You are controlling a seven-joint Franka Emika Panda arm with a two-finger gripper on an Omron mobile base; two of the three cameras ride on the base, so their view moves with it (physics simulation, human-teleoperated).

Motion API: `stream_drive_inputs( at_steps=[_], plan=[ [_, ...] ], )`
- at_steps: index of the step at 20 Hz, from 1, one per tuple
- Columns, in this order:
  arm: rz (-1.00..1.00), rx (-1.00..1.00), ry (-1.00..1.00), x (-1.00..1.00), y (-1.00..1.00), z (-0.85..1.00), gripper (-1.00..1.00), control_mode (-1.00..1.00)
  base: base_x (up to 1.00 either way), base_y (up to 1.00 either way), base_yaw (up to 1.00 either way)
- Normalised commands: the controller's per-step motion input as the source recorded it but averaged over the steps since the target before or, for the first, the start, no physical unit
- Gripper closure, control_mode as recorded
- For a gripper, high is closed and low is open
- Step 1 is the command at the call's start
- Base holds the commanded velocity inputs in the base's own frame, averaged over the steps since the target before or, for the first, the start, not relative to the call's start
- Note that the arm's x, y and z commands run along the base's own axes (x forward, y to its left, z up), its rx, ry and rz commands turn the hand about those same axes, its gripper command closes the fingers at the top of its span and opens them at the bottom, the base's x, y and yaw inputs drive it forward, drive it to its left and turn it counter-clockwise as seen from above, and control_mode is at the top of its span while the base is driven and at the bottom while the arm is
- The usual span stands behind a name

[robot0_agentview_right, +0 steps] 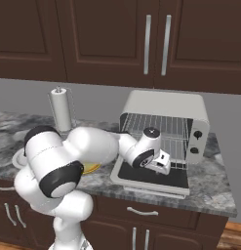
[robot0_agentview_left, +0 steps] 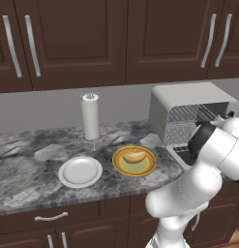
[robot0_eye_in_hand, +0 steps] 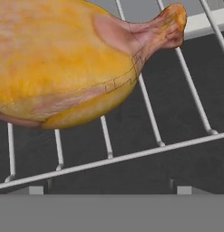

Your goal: Open the toaster oven door. Place the hotdog bun on the top rack in the toaster oven and place the chicken drumstick on the bottom rack.

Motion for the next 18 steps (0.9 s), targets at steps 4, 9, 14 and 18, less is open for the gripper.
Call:
stream_drive_inputs(
  at_steps=[4,9,14,18],
  plan=[
    [0.00,0.00,-0.01,0.22,0.09,-0.10,-1.00,-1.00,0.00,0.00,0.00],
    [0.00,0.00,-0.05,0.22,0.07,-0.10,-1.00,-1.00,0.00,0.00,0.00],
    [0.05,0.00,-0.02,0.26,-0.01,0.01,-1.00,-1.00,0.00,0.00,0.00],
    [0.05,0.00,-0.03,0.25,0.00,0.03,-1.00,-1.00,0.00,0.00,0.00]
  ],
)
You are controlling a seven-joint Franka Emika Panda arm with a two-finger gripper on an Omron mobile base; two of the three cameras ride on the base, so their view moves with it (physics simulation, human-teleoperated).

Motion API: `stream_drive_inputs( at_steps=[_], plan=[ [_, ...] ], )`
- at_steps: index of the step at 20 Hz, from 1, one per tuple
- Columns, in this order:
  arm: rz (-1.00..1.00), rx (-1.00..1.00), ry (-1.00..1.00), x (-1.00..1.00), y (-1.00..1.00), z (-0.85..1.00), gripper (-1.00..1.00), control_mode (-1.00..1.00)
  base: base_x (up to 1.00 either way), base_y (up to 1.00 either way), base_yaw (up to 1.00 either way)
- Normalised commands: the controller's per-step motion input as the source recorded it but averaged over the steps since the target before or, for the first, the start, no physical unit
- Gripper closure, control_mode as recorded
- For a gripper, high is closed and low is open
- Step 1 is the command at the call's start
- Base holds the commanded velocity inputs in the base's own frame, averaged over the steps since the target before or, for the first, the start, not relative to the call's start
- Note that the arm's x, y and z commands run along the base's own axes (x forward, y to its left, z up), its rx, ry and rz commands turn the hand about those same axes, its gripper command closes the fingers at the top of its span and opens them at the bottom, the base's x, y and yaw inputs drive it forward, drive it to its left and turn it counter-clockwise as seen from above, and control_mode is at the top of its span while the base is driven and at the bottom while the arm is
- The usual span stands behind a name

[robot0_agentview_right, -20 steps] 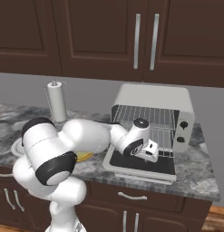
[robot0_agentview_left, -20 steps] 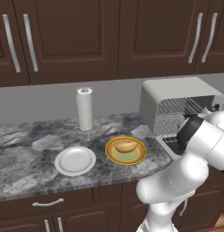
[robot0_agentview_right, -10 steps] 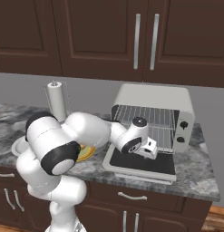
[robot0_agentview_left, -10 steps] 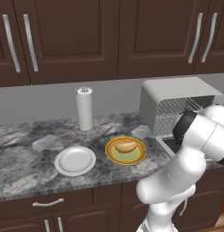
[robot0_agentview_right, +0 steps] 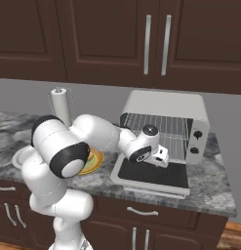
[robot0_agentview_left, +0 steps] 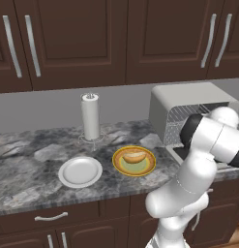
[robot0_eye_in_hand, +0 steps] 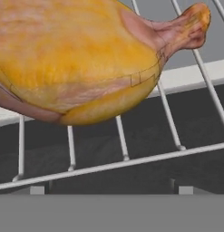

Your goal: Open the toaster oven door. Place the hotdog bun on the top rack in the toaster oven and place the chicken drumstick on the bottom rack.

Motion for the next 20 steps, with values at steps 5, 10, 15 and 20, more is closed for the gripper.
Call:
stream_drive_inputs(
  at_steps=[5,10,15,20],
  plan=[
    [0.04,0.00,-0.05,0.26,-0.01,0.07,-1.00,-1.00,0.00,0.00,0.00],
    [0.01,0.00,-0.08,0.31,0.00,0.07,-1.00,-1.00,0.00,0.00,0.00],
    [0.00,0.00,-0.10,0.26,0.00,0.06,-1.00,-1.00,0.00,0.00,0.00],
    [0.00,0.00,-0.10,0.19,0.00,0.00,-1.00,-1.00,0.00,0.00,0.00]
  ],
)
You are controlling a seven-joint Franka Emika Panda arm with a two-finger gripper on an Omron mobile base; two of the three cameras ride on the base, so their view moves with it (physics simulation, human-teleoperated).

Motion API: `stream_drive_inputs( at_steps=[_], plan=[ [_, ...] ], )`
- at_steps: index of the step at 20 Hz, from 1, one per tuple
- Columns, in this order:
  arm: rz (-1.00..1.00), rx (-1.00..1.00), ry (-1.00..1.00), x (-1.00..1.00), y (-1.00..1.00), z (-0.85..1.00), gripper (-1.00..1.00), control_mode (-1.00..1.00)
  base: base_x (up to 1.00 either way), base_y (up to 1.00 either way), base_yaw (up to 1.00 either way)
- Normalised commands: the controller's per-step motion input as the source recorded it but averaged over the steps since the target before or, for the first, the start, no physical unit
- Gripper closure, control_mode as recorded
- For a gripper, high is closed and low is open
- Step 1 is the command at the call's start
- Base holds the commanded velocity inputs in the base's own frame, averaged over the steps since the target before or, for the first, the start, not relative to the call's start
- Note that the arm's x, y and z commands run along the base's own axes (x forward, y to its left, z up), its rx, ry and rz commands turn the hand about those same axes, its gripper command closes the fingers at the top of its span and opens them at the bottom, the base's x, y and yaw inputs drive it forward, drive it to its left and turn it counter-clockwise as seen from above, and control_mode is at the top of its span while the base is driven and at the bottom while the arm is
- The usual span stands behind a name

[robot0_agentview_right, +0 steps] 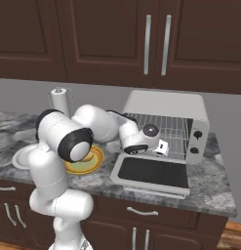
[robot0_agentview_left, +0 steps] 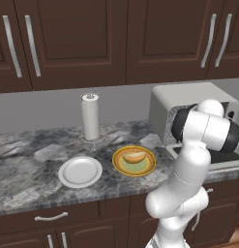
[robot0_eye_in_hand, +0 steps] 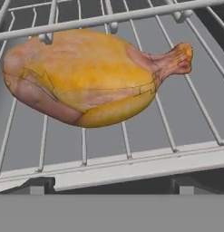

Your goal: Open the toaster oven door. Place the hotdog bun on the top rack in the toaster oven and place the chicken drumstick on the bottom rack.

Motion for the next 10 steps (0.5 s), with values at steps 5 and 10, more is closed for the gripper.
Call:
stream_drive_inputs(
  at_steps=[5,10],
  plan=[
    [0.00,0.00,-0.07,0.24,0.02,0.00,-1.00,-1.00,0.00,0.00,0.00],
    [0.00,0.00,-0.07,0.26,0.01,0.00,-1.00,-1.00,0.00,0.00,0.00]
  ],
)
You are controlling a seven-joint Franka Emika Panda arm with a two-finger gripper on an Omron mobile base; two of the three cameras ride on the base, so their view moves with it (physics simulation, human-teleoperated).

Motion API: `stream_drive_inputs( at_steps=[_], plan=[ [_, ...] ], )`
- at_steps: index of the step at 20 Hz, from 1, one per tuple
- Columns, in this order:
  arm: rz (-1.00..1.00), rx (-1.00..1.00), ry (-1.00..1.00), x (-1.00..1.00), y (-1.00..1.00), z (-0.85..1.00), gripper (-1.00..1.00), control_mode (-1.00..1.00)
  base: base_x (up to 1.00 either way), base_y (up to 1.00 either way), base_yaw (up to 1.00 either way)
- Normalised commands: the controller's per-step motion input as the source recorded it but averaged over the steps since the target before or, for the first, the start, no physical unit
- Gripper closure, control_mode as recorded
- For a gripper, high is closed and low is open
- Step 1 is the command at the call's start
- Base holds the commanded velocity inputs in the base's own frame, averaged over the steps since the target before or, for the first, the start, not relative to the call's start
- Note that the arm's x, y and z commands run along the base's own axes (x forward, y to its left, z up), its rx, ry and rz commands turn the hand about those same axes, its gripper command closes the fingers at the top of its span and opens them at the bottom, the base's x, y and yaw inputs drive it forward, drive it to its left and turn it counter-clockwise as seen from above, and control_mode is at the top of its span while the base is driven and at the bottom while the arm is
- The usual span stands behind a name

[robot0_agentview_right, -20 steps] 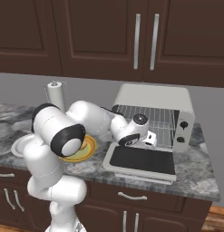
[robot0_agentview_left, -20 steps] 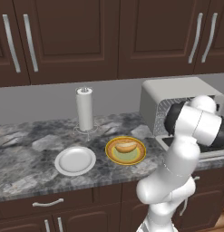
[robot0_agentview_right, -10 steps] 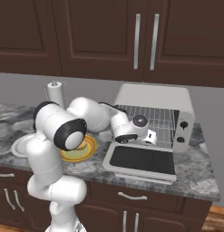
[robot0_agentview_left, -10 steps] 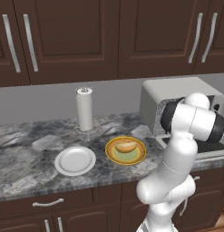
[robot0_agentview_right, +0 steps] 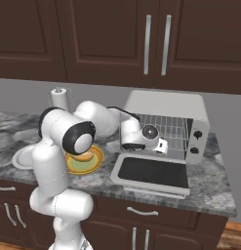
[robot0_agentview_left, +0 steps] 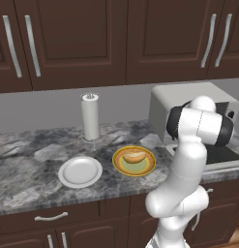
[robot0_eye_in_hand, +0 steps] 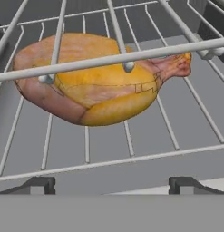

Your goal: Open the toaster oven door. Place the hotdog bun on the top rack in the toaster oven and place the chicken drumstick on the bottom rack.

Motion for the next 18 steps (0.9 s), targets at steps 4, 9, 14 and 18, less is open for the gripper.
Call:
stream_drive_inputs(
  at_steps=[4,9,14,18],
  plan=[
    [0.00,0.00,-0.03,0.22,0.00,0.00,-1.00,-1.00,0.00,0.00,0.00],
    [0.00,0.00,0.00,0.10,-0.01,0.00,-1.00,-1.00,0.00,0.00,0.00],
    [0.00,0.01,0.04,-0.11,-0.08,0.13,-1.00,-1.00,0.00,0.00,0.00],
    [0.00,0.03,0.05,-0.23,-0.07,0.31,-1.00,-1.00,0.00,0.00,0.00]
  ],
)
